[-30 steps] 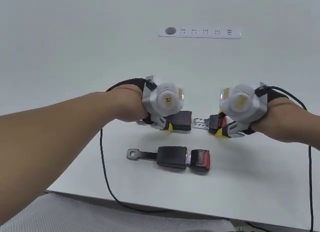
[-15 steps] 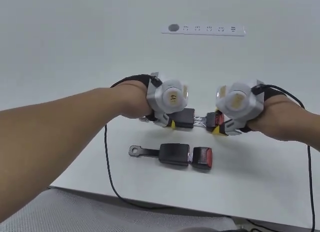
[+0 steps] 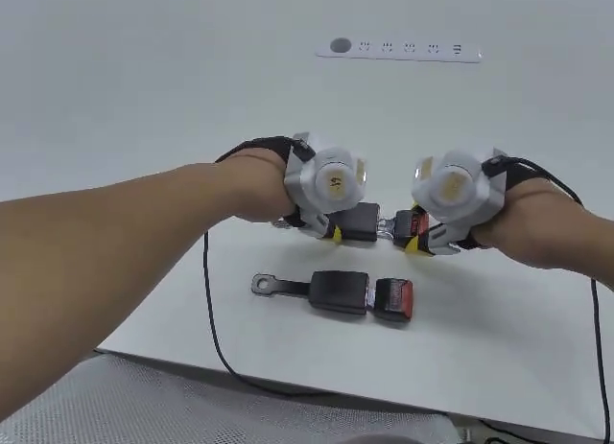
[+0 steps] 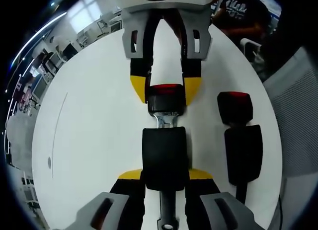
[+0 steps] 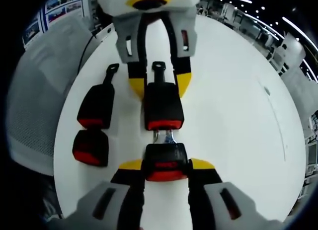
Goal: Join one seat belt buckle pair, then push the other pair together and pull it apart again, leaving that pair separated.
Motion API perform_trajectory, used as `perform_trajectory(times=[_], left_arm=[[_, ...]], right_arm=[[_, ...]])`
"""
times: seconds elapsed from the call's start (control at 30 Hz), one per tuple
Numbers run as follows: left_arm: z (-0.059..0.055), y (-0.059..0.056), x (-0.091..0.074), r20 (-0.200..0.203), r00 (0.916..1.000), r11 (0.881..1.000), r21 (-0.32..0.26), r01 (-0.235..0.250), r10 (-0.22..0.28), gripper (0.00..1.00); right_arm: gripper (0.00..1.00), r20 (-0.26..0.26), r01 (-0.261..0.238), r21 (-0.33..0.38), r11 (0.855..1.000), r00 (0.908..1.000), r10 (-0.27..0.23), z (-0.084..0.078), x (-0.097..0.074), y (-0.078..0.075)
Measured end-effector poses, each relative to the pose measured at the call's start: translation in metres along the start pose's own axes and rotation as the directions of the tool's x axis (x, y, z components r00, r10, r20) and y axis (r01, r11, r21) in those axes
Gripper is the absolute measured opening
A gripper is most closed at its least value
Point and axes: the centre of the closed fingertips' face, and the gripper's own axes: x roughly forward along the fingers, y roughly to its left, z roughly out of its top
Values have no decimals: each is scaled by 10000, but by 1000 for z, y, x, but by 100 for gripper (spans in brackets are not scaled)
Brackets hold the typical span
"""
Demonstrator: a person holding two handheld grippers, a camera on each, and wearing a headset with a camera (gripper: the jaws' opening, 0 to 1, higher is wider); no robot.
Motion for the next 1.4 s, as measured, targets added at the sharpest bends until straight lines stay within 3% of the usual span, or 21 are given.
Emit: perform_trajectory(times=[0.2, 0.33, 0.83, 1.03, 1.2, 1.4], left_arm=[[1, 0, 0, 157, 9999, 9999, -120, 30, -28, 31], [0, 0, 0, 33, 10000, 9999, -144, 35, -34, 30], [-1, 2, -1, 124, 9999, 9999, -161, 12, -10, 31], [-1, 2, -1, 202, 9998, 9997, -227, -47, 52, 31], [1, 1, -1, 225, 9997, 9996, -266, -44, 50, 31], [0, 1, -1, 449, 9990, 9992, -402, -13, 31, 32]], right_arm=[[32, 193, 5, 150, 9999, 9998, -8, 8, 1, 1], [32, 94, 64, 259, 9996, 9999, -66, 17, 6, 1], [33, 173, -70, 95, 9999, 9998, 68, 13, 6, 1], [33, 68, -52, 212, 9998, 10000, 50, 2, 0, 1], [34, 459, -67, 272, 9996, 9989, 54, 0, -4, 2], [34, 378, -19, 65, 10000, 9993, 17, -6, -8, 3]])
